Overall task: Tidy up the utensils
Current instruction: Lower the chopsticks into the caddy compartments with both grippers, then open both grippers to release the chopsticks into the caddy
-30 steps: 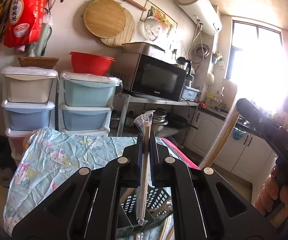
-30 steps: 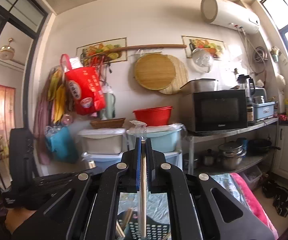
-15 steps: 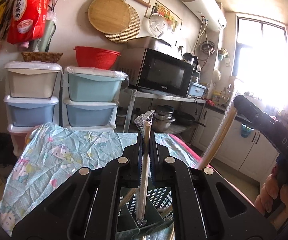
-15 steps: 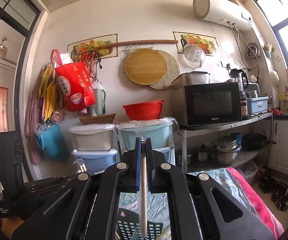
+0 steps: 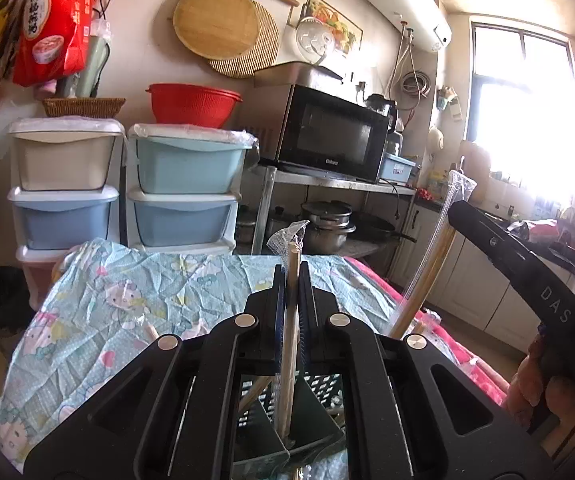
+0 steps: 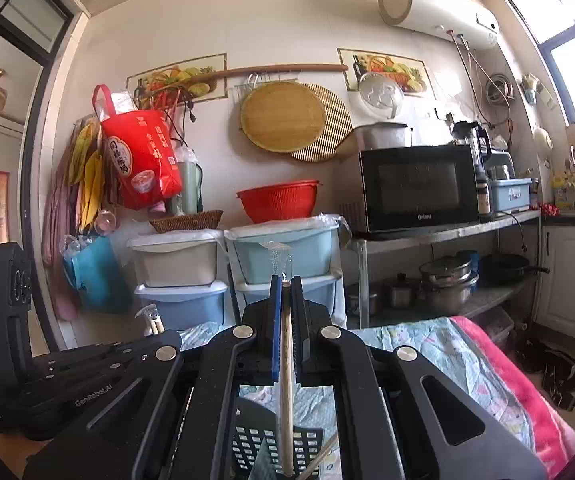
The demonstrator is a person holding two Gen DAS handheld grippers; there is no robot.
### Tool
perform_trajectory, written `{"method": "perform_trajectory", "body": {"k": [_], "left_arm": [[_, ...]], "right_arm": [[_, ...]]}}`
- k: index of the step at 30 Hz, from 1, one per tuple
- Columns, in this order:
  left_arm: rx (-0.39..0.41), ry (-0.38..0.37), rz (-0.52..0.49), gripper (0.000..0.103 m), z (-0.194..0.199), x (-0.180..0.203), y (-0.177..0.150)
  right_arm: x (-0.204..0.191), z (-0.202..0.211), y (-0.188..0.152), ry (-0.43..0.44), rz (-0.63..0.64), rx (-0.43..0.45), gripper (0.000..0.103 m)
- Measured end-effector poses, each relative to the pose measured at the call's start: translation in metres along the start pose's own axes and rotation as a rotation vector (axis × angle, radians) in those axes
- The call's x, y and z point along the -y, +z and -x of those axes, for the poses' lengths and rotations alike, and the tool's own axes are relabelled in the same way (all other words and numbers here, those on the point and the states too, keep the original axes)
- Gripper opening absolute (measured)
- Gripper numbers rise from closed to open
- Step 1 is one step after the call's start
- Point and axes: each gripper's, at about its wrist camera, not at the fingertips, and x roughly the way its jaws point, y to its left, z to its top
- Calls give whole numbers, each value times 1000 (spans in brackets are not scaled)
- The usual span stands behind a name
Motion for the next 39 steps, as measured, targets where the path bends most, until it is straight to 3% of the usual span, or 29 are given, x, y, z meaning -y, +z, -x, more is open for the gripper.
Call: {"method": "perform_trajectory", "body": {"k": [15, 28, 33, 39], "left_arm": [[-86, -8, -8, 4, -12, -4, -23], [-136, -19, -2, 4, -12, -6, -34], [-136, -18, 8, 13, -7, -9, -35], [-142, -18, 15, 28, 0, -11, -36]], "right_arm": [[2, -22, -36, -10, -43, -133, 5], [7, -17, -48, -18, -69, -220, 9], [12, -12, -50, -26, -85, -236, 21], [17, -3, -52, -37, -95, -249, 29]]}}
